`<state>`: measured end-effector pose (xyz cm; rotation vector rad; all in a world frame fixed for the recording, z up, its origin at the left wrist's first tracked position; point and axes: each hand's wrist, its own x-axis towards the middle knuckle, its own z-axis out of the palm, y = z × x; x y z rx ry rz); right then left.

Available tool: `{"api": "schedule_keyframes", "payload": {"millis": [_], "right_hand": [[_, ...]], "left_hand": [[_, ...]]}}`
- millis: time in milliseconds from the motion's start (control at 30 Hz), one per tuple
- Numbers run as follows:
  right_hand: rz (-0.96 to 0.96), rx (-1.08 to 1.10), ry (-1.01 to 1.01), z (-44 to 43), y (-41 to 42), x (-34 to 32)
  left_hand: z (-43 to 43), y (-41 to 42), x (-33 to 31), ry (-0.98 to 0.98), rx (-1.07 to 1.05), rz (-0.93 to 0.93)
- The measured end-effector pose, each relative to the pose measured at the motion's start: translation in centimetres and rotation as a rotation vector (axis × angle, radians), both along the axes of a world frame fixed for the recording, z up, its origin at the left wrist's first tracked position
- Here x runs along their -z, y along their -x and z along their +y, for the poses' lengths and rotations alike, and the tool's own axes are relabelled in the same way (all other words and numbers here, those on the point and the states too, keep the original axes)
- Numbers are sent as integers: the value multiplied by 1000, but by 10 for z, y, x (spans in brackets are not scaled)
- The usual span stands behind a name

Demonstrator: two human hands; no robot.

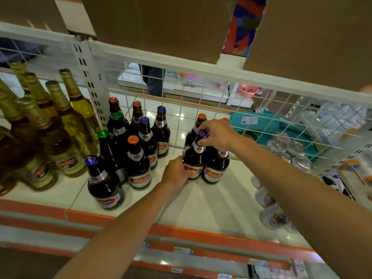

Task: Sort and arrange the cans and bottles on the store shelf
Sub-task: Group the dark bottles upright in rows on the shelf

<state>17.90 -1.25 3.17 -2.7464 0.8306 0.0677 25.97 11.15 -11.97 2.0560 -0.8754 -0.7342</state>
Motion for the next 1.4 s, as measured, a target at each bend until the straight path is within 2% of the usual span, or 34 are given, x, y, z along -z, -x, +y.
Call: {"api": "schedule_keyframes", "payload": {"millis": [233, 300, 400, 467, 633, 767, 1000, 1200, 1400], "right_hand": [[127, -17, 44, 9, -7, -4], [68, -54, 73, 18, -10, -5], [-211, -126, 47, 44, -20, -10], [-310, -188, -29, 64, -32, -11], [-236, -287, -216, 115, -60, -6], [-200, -297, -231, 135, -78, 16], [-301, -182, -189, 139, -93, 26], [-367, -93, -167, 139, -62, 29], [-365, -38, -159, 122, -4, 17]], "left_hand": [[31, 13, -2, -33, -37, 1], [51, 13, 2, -52, -60, -9], [91, 16, 12, -97, -111, -14], [116, 17, 19, -111, -212, -22], [142, 0, 29, -40, -449, -86], [134, -7, 21, 53, -525, -50], [113, -20, 28, 80, -613, 5], [112, -19, 38, 213, -593, -3], [111, 22, 24, 217, -411, -12]]}}
